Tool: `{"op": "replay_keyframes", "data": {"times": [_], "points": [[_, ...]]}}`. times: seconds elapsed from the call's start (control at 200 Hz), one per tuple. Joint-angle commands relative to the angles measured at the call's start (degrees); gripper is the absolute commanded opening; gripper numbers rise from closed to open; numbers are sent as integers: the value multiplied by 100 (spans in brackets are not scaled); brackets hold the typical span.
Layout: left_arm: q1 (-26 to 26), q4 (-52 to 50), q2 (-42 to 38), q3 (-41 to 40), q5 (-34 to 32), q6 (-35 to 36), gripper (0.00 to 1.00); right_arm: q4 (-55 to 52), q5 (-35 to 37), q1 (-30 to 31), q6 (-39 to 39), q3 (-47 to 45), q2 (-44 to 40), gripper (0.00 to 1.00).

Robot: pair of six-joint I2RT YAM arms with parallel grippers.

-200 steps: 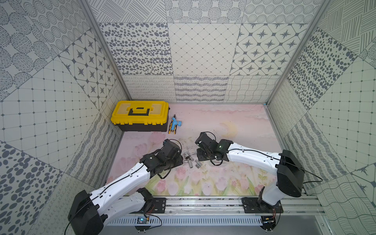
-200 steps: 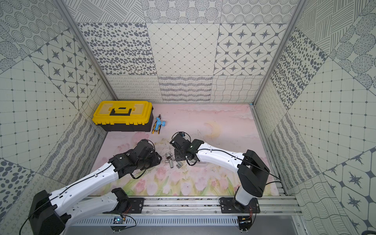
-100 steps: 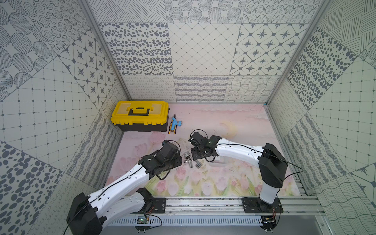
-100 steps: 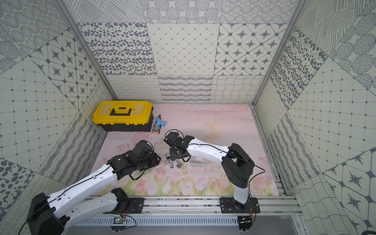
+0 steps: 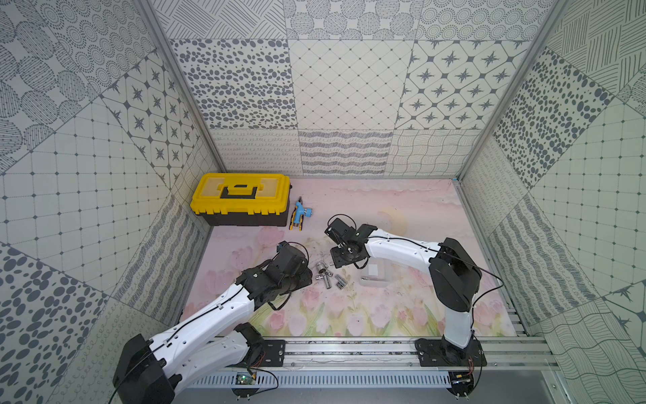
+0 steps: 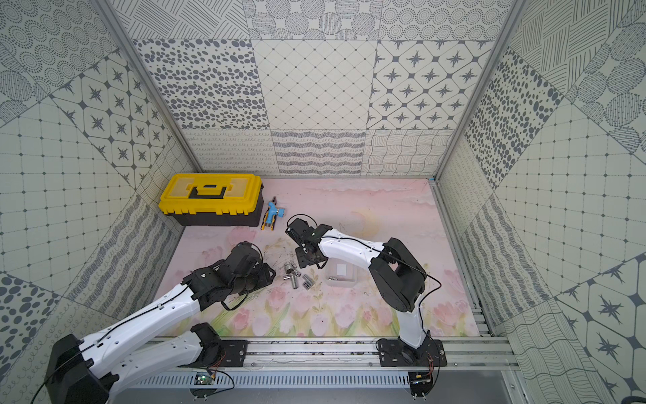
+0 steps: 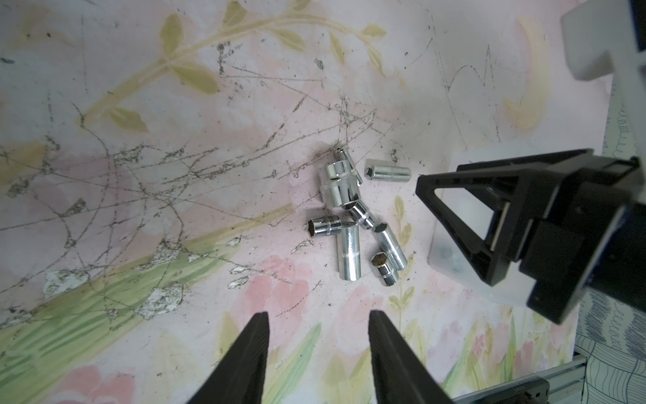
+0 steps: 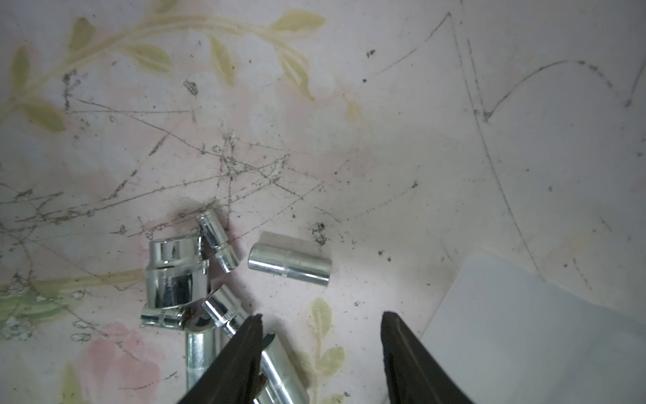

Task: Put the socket on the desktop into the storage box
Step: Pick up the socket head at the center of the board.

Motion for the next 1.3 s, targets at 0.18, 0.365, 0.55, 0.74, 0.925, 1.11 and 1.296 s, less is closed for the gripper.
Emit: {"op": "replay_keyframes", "data": {"times": [0.18,0.365,0.55,0.74,0.925,1.11,1.296], "points": [[24,-90,10,-60,97,-40,51,-235,183,19,-950,471,587,65],[24,-49,55,-34,139,-46,50,-248,154,28,-1028,620,815,62],[25,-135,-8,-19,118,-17,50,-248,288,26,-1054,721,992,58],[34,-149,-23,2,151,-20,50,-206,292,20,-1071,778,1114,53],[38,-119,46,19,212,-19,51,-122,179,15,-950,663,1133,43],[45,-34,159,53,268,3,51,106,-251,-33,-635,299,909,37],[41,79,354,107,405,7,49,127,-362,-53,-430,204,921,30]]}}
